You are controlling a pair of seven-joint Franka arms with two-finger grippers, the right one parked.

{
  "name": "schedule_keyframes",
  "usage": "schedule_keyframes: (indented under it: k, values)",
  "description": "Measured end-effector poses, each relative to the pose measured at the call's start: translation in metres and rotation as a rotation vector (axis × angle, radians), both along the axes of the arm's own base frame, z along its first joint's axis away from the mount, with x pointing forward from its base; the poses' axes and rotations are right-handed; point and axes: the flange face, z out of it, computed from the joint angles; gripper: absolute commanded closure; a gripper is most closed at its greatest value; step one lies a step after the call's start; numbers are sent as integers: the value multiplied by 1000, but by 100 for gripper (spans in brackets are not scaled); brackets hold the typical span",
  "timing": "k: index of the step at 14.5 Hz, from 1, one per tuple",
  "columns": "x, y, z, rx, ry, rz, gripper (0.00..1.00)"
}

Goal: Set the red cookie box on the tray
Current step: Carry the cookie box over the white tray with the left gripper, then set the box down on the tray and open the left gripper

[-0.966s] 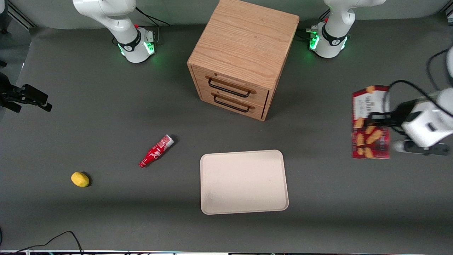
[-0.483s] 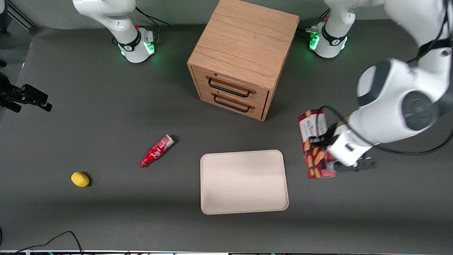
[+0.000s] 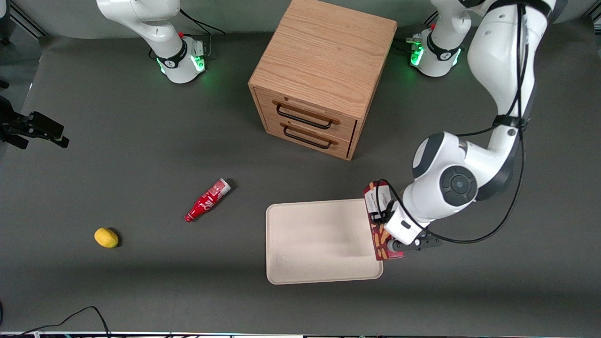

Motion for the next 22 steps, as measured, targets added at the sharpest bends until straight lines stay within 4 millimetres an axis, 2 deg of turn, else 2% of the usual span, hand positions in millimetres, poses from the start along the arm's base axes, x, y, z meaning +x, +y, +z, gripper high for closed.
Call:
schedule_keyframes:
  k: [4,6,17,18,19,22]
  values:
    - [-1,-20,-61,12,-60,-19,100]
    - [-6,-26,-80,23,-61,-32,100]
    - [-9,-22,-101,58,-82,-60,100]
    - [-9,-22,-104,64,-84,-65,54]
    - [-8,-21,-105,65,-86,-66,1]
    - [-6,-19,-104,75,-97,-71,0]
